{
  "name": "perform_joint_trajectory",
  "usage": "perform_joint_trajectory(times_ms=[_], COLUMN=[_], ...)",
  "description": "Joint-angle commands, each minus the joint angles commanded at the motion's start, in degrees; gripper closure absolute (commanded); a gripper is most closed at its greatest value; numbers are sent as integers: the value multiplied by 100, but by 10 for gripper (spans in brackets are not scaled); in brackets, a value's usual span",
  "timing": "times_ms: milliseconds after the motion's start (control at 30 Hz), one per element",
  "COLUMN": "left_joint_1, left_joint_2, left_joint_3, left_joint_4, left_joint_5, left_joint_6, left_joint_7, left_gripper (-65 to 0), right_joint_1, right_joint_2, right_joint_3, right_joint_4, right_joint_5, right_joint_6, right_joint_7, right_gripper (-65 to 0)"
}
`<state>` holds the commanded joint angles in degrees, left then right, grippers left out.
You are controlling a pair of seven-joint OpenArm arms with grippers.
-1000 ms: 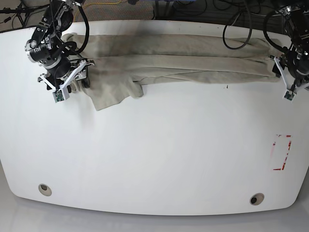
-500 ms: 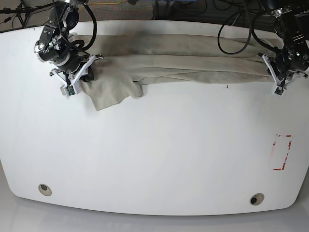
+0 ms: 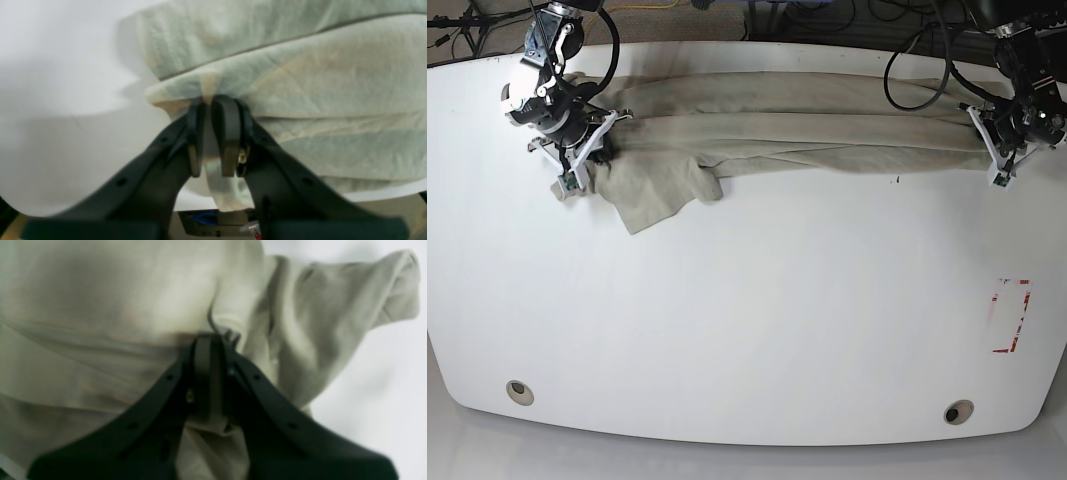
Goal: Fold the T-shirt properly
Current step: 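Open both grippers and lower them onto the folded shirt edge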
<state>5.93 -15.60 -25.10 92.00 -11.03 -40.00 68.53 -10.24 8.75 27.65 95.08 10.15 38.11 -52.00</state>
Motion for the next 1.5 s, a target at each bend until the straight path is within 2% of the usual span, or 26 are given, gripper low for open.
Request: perform_joint_trajectory(times_ms=[133,333,500,867,933,1033,1067,1133,1233,1300,1500], left_joint_1=[-343,-949,-1125,-1037,-1011,-1011,-1029,-1046,-1108,-1125,-1125], left_joint_2=[26,448,554,563,563,580,580,589,730,774,818], left_joint_3=[264,255,264,237,237,237,237,246,246,246,246], left_joint_4=[-316,-826,-862,-308,-185,35,132,273,536,703,1073], left_joint_5=[211,897,1301,1292,1292,1292,1292,1292,1292,1292,1292], left_joint_6=[0,0,0,0,0,0,0,0,0,0,0], left_joint_7=[-44,-237,-220,9,18,105,185,308,387,387,387], left_gripper=[-81,-82,-82,-89,-111,-176,-212,-253,-287,-299,-304], right_joint_1=[246,712,818,826,905,1152,1275,1451,1776,1987,2497], right_joint_2=[114,273,334,290,237,88,88,88,88,88,97], right_joint_3=[123,308,343,387,369,369,369,360,360,352,325], right_joint_4=[-220,-607,-519,264,378,404,325,123,-334,-659,-1547], right_joint_5=[-18,-18,-18,44,53,-9,-18,-18,-18,-18,-18], right_joint_6=[-18,-26,-44,-44,-44,-44,-44,-44,-44,-35,-35], right_joint_7=[9,9,-18,-220,-237,-237,-237,-237,-220,-202,18], right_gripper=[-49,-49,-49,-52,-90,-209,-289,-382,-484,-498,-480])
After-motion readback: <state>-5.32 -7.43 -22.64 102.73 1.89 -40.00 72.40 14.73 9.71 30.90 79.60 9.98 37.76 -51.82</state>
